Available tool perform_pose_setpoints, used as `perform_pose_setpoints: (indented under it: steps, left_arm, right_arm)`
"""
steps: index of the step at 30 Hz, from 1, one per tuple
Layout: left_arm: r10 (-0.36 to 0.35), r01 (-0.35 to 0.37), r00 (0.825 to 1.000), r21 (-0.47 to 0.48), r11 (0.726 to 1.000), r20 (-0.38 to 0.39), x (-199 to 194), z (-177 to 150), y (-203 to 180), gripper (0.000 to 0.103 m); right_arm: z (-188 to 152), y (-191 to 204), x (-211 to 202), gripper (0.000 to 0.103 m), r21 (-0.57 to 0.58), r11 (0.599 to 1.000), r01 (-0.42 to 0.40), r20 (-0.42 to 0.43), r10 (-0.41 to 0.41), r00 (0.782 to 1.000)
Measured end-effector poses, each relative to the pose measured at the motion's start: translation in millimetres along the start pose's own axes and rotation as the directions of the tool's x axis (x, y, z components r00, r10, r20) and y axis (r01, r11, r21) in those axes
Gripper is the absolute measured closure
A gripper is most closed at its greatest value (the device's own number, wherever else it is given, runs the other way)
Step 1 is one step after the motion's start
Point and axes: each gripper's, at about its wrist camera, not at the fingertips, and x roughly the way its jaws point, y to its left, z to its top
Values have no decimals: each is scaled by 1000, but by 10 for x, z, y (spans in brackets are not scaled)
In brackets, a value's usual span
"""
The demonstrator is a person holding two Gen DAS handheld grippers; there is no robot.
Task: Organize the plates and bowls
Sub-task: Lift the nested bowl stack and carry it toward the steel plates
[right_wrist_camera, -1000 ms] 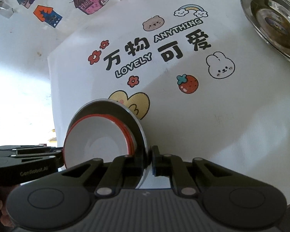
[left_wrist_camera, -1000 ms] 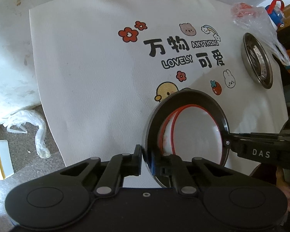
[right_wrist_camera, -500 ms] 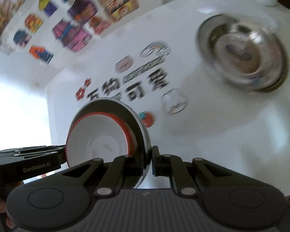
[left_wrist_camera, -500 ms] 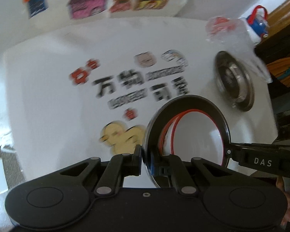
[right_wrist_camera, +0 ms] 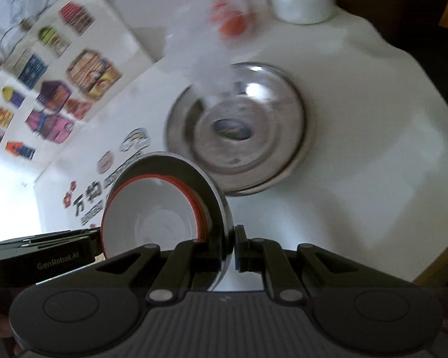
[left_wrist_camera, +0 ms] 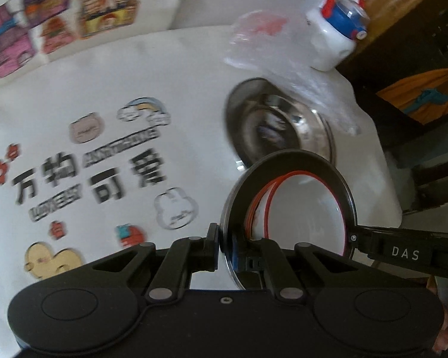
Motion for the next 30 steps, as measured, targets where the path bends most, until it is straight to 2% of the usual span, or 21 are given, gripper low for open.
perform_pose_setpoints:
  steps: [5,11,19,30]
  left_arm:
    - [6,-6,1000,23,1000,-4,142,155,-222,97]
    - [20,-20,1000,31,999,-2,274,371,-361,97]
    - [48,-48,999,18,999,13,360,642,-346,97]
    - [58,-58,998,4,998,25,436,838,-266,97]
  right_arm:
    - [40,-220,-19,94,40,999,-3,4,3,1000]
    - [248,-409,18,94,55,998,-14,6,13,1000]
    - [528,-462,153,94,47,998,-38,4,38,999]
    - [704,-402,269,94,45,998,-40,8,40,999]
